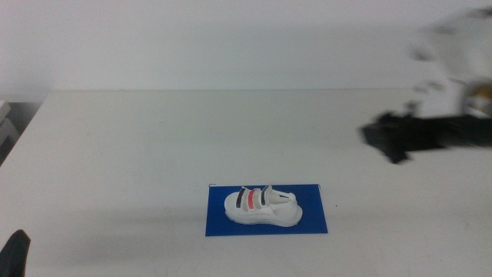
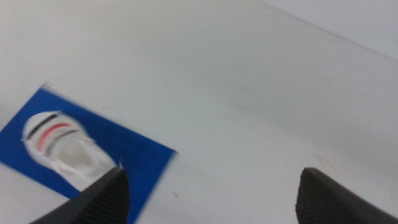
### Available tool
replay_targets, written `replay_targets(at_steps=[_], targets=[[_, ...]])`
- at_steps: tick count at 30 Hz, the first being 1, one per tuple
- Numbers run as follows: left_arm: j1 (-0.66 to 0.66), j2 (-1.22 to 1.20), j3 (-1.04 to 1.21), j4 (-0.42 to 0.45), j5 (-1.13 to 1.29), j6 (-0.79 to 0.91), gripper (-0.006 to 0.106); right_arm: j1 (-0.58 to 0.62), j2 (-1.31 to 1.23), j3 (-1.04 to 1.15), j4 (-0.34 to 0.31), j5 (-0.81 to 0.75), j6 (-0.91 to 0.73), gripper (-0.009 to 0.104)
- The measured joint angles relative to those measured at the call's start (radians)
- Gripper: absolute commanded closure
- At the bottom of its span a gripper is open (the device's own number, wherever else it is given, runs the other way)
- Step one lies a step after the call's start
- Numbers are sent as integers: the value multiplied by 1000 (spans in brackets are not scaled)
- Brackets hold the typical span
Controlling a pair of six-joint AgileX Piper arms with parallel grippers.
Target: Use one arm to grab the shoe from the table and place it on the mat.
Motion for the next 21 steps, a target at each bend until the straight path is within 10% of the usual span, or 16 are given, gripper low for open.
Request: replay_targets(at_steps=[21], targets=[[0,0,0,0,0,0,8,-170,-876,664,78,-188,-12,10]])
